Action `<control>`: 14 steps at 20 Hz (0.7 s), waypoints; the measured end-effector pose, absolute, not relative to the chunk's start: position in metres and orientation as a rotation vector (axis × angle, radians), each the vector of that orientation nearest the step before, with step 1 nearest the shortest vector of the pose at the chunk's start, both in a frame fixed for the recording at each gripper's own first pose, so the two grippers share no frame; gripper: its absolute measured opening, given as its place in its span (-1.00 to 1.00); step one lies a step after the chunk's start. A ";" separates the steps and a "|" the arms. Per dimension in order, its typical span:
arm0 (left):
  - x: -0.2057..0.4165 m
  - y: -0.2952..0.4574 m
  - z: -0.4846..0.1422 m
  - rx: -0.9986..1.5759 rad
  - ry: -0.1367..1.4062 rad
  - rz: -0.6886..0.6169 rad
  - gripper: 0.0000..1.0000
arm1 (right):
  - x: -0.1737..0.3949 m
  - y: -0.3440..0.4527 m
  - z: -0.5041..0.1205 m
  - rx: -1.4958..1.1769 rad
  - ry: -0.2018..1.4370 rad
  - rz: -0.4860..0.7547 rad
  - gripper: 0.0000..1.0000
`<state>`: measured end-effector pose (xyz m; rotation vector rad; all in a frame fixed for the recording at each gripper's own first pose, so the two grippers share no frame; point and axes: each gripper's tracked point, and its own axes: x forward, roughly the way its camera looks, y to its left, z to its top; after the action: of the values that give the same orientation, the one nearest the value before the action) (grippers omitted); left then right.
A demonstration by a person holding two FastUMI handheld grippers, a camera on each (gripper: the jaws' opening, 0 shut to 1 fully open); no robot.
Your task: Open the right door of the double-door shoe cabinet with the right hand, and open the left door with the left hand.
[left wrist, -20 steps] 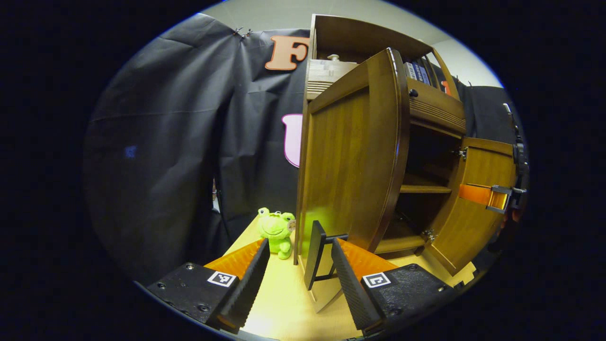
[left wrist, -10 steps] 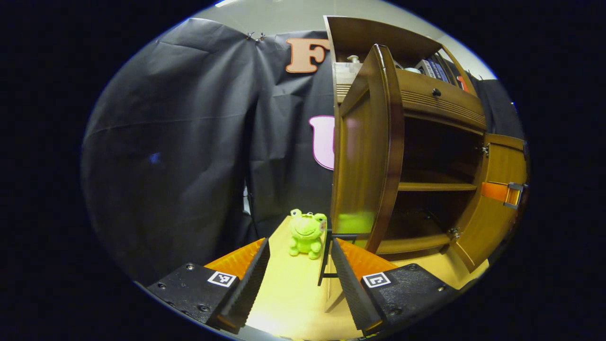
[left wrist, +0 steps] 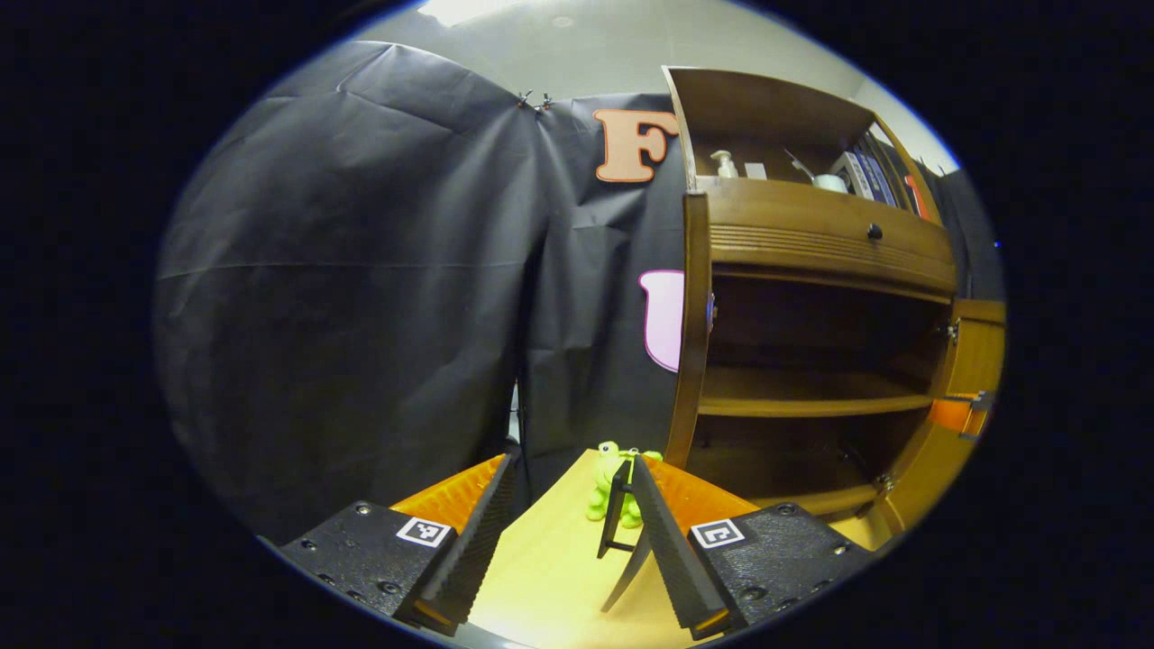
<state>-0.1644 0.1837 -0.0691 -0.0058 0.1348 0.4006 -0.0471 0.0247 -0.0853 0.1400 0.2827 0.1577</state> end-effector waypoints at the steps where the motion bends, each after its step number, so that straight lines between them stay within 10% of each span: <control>1: -0.163 0.184 -0.057 0.008 0.112 0.409 0.63 | -0.047 0.024 -0.082 0.138 0.276 0.156 0.13; 14: -0.158 0.169 0.074 0.060 -0.116 0.410 0.51 | -0.049 0.013 -0.048 0.146 0.206 0.127 0.12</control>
<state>-0.1577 0.1693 0.0741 0.0601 -0.1160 0.4102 -0.0493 0.0125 -0.0482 0.1462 0.2059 0.1266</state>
